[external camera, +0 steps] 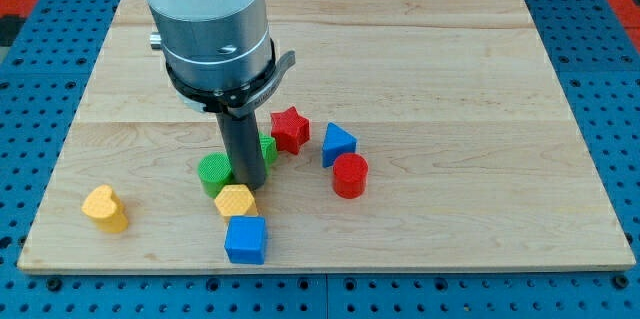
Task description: Move the blue triangle to the top right of the red circle
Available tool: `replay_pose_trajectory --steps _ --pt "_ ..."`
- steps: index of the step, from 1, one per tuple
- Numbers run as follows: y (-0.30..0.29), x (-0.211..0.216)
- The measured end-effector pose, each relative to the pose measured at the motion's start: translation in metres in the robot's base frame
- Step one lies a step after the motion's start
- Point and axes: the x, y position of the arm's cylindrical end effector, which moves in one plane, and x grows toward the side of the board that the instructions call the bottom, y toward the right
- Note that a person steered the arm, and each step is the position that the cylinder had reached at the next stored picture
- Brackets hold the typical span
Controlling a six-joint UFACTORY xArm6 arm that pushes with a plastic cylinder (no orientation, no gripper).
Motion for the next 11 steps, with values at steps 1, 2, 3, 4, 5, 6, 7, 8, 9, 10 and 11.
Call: replay_pose_trajectory --steps 1,2,3,4,5,6,7,8,9,10,11 --pt "0.001 0.000" --pt "0.000 0.000" --pt "0.002 0.000" --pt "0.034 0.000" --pt "0.054 -0.023" --pt "0.069 -0.037" --pt "0.098 -0.037" --pt "0.114 -0.039" --pt "0.117 -0.061" --pt "0.117 -0.075" --pt "0.119 -0.061"
